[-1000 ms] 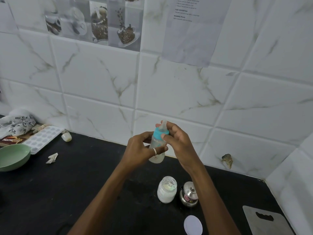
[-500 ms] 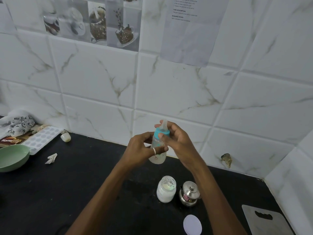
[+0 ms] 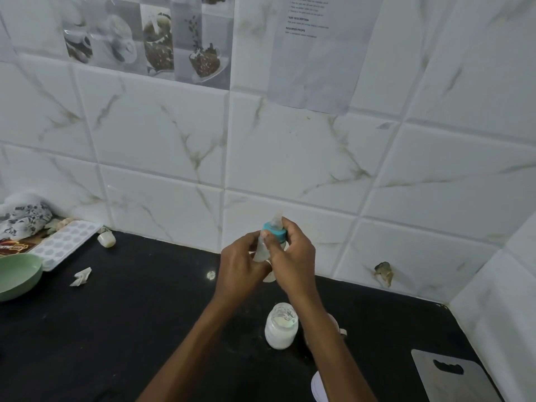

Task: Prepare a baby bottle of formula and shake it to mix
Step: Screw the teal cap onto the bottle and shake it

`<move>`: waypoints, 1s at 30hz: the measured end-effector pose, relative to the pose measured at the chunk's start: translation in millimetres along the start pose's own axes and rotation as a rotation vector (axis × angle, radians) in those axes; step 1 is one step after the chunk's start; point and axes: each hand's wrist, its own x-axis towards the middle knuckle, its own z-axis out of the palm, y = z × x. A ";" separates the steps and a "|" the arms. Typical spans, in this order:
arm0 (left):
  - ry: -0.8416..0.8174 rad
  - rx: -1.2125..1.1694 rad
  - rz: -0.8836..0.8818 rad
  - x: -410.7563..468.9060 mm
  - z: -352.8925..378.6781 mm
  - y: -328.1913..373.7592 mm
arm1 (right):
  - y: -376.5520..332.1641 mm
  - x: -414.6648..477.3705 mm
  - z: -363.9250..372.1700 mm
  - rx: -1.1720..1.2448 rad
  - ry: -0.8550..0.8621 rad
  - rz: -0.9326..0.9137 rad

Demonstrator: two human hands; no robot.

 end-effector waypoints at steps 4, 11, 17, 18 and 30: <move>-0.029 0.026 -0.014 6.0 -0.6 -0.6 | -0.6 4.5 -3.7 0.008 0.004 -0.011; -0.056 0.003 -0.027 11.3 -1.4 1.4 | -0.7 8.1 -16.8 0.008 -0.074 -0.034; -0.051 -0.047 -0.012 15.9 1.8 4.2 | -4.0 8.4 -30.0 -0.013 -0.218 0.054; -0.054 -0.054 -0.004 15.8 3.3 4.5 | -4.2 7.9 -30.7 -0.011 -0.217 0.067; -0.154 -0.081 0.039 14.2 23.1 3.2 | 4.2 10.9 -49.7 -0.080 -0.178 0.083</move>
